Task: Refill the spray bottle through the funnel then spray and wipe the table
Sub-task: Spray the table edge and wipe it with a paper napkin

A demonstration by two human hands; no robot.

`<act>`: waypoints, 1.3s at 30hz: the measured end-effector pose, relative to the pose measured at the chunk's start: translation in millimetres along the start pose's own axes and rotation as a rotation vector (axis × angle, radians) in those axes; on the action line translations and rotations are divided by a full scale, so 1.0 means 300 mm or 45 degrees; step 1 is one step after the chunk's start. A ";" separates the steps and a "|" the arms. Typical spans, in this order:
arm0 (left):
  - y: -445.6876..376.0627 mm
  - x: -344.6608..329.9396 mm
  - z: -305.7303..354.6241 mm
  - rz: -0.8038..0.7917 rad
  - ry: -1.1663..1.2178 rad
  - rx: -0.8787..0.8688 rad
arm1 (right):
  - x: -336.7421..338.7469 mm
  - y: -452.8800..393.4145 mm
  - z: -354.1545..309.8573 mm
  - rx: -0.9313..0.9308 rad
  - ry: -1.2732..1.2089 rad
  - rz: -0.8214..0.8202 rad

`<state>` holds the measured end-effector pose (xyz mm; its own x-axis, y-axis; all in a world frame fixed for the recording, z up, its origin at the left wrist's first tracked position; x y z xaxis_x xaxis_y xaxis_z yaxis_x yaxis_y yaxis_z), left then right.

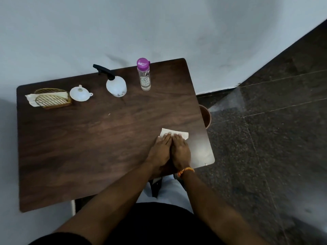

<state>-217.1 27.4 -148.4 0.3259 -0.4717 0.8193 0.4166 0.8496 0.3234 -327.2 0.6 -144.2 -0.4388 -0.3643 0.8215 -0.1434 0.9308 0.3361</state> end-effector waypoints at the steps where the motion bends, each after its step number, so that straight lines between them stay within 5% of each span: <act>1: 0.016 -0.013 0.000 -0.018 -0.105 -0.023 | -0.018 0.014 0.011 0.013 0.010 -0.056; 12: 0.052 0.035 -0.165 -0.045 -0.259 0.297 | -0.130 -0.155 -0.144 0.332 0.148 -0.373; 18: 0.246 -0.104 -0.046 0.367 -0.027 0.305 | -0.115 0.079 -0.048 0.543 0.148 -0.402; 22: 0.075 -0.064 0.017 0.137 -0.232 -0.075 | -0.005 0.050 0.120 0.292 0.214 -0.276; 25: -0.129 0.010 0.018 0.064 -0.203 0.040 | 0.049 -0.124 0.087 0.126 0.220 -0.203; 29: -0.225 0.138 -0.110 0.071 -0.240 0.255 | 0.040 -0.346 -0.061 0.221 0.289 -0.229; 34: -0.007 0.137 -0.280 0.210 -0.106 0.398 | -0.077 -0.292 -0.236 0.462 0.365 -0.345; 39: 0.189 -0.017 -0.132 0.416 0.021 0.320 | -0.115 -0.023 -0.139 0.496 0.313 -0.367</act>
<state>-161.6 68.8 -153.0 0.4212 -0.1694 0.8910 0.0690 0.9855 0.1548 -274.0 5.6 -155.7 -0.1193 -0.5589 0.8206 -0.5661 0.7173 0.4062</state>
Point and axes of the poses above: each hand's wrist, its own y-axis away from the middle knuckle, its own x-axis out of the back of the hand, z = x × y, the point moved 5 cm from there along -y, towards the middle knuckle, and after that the axes turned 14 degrees about -x, right-handed, at the moved point
